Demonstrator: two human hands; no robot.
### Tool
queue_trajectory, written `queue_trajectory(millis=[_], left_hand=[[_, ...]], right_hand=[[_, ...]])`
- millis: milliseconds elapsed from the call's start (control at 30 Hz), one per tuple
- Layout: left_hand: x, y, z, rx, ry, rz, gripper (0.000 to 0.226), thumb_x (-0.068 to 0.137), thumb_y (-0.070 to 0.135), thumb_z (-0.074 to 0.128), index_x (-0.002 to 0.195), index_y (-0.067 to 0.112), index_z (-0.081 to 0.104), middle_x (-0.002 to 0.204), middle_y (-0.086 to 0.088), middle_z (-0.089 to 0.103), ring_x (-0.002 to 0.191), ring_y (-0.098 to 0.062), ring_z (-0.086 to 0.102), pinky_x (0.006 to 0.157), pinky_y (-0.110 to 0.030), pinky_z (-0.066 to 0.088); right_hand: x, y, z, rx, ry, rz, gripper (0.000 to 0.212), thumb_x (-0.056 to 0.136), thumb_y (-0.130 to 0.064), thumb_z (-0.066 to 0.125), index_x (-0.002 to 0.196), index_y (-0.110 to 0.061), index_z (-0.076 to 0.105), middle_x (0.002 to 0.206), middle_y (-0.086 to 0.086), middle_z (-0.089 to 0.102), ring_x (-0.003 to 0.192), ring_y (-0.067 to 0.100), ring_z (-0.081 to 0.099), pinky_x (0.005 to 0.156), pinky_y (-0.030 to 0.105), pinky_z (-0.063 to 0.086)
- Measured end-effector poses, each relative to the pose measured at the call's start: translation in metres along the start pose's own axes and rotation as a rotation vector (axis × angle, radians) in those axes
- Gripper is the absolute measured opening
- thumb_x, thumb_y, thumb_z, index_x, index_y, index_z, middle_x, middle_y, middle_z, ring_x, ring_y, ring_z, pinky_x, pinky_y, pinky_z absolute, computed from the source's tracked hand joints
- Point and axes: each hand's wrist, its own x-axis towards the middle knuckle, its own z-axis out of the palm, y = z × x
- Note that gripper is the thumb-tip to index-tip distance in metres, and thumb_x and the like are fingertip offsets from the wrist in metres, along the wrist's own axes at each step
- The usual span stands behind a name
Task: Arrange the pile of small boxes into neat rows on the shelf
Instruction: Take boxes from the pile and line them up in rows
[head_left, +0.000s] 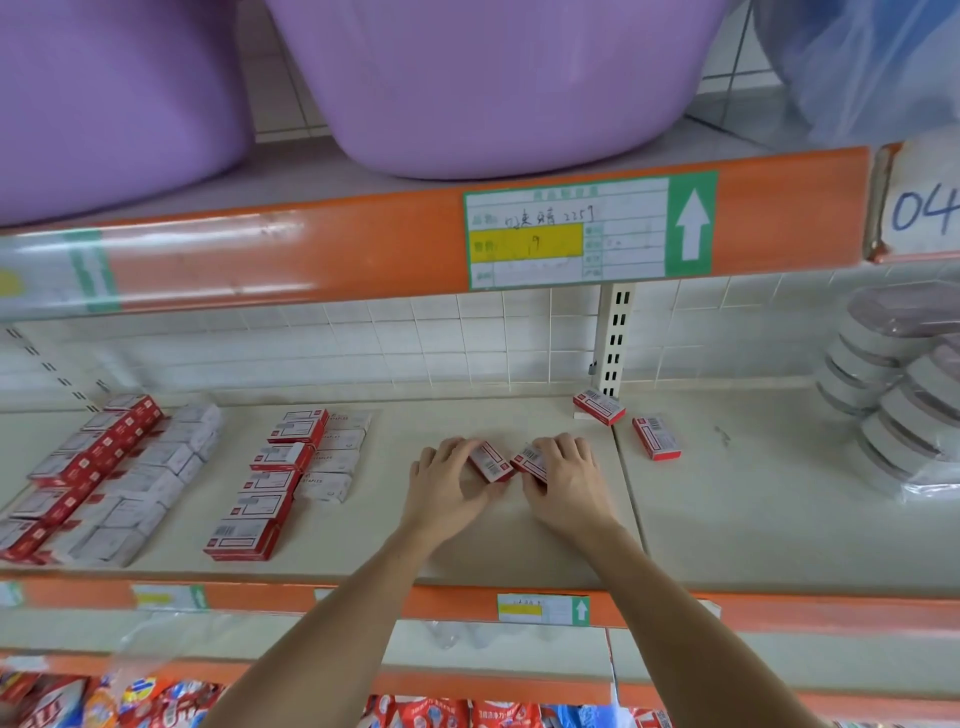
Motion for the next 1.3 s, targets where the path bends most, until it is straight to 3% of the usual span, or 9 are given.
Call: queue_trajectory(millis=[133, 300, 533, 667, 833, 1033, 1300], left_hand=[[-0.001, 0.002, 0.001, -0.058, 0.048, -0.003, 0.063, 0.077, 0.067, 0.065, 0.128, 0.034, 0.051, 0.13, 0.019, 0.056, 0.107, -0.015, 0.05, 0.092, -0.03, 0.035], [-0.004, 0.003, 0.0, -0.117, 0.135, 0.072, 0.073, 0.076, 0.067, 0.064, 0.131, 0.021, 0.054, 0.126, 0.011, 0.058, 0.105, -0.015, 0.052, 0.092, -0.035, 0.048], [-0.006, 0.004, 0.0, -0.001, 0.075, 0.065, 0.083, 0.082, 0.066, 0.059, 0.143, 0.012, 0.043, 0.124, -0.001, 0.048, 0.114, -0.02, 0.045, 0.1, -0.033, 0.042], [-0.005, 0.004, 0.001, 0.032, 0.031, 0.044, 0.078, 0.079, 0.066, 0.06, 0.138, 0.016, 0.048, 0.117, 0.001, 0.042, 0.111, -0.019, 0.044, 0.104, -0.035, 0.037], [-0.006, 0.005, -0.001, 0.019, 0.01, 0.043, 0.08, 0.07, 0.066, 0.052, 0.132, 0.016, 0.049, 0.116, 0.002, 0.042, 0.11, -0.019, 0.043, 0.101, -0.032, 0.035], [-0.005, 0.004, -0.001, -0.045, 0.028, 0.052, 0.072, 0.067, 0.049, 0.066, 0.127, 0.014, 0.049, 0.115, -0.001, 0.045, 0.107, -0.024, 0.045, 0.097, -0.034, 0.036], [-0.005, -0.002, -0.009, -0.173, 0.057, 0.012, 0.073, 0.068, 0.059, 0.069, 0.12, 0.01, 0.052, 0.11, -0.004, 0.049, 0.104, -0.024, 0.046, 0.092, -0.034, 0.041]], right_hand=[[0.0, 0.002, 0.001, 0.018, 0.013, -0.021, 0.039, 0.085, -0.032, 0.065, 0.117, -0.011, 0.062, 0.106, 0.007, 0.059, 0.098, 0.029, 0.051, 0.086, 0.038, 0.047], [0.001, 0.003, 0.0, 0.075, 0.038, -0.104, 0.041, 0.084, -0.027, 0.069, 0.12, -0.011, 0.061, 0.111, 0.005, 0.059, 0.1, 0.028, 0.051, 0.087, 0.04, 0.049], [0.001, 0.004, 0.001, 0.098, 0.044, -0.136, 0.045, 0.084, -0.023, 0.071, 0.125, -0.011, 0.06, 0.116, 0.002, 0.059, 0.105, 0.026, 0.049, 0.09, 0.04, 0.048], [0.0, 0.004, 0.002, 0.104, 0.049, -0.135, 0.045, 0.083, -0.021, 0.073, 0.124, -0.009, 0.061, 0.115, 0.006, 0.057, 0.105, 0.027, 0.049, 0.089, 0.04, 0.049], [0.0, 0.003, 0.004, 0.084, 0.046, -0.141, 0.044, 0.084, -0.02, 0.072, 0.124, -0.006, 0.059, 0.114, 0.008, 0.056, 0.104, 0.028, 0.048, 0.088, 0.04, 0.05], [-0.001, -0.001, 0.003, 0.03, 0.057, -0.16, 0.043, 0.082, -0.015, 0.072, 0.122, -0.007, 0.059, 0.113, 0.009, 0.055, 0.103, 0.03, 0.047, 0.085, 0.045, 0.051], [-0.007, -0.017, 0.001, 0.001, 0.079, -0.036, 0.04, 0.083, -0.016, 0.07, 0.121, -0.006, 0.062, 0.113, 0.01, 0.056, 0.103, 0.03, 0.047, 0.088, 0.043, 0.049]])
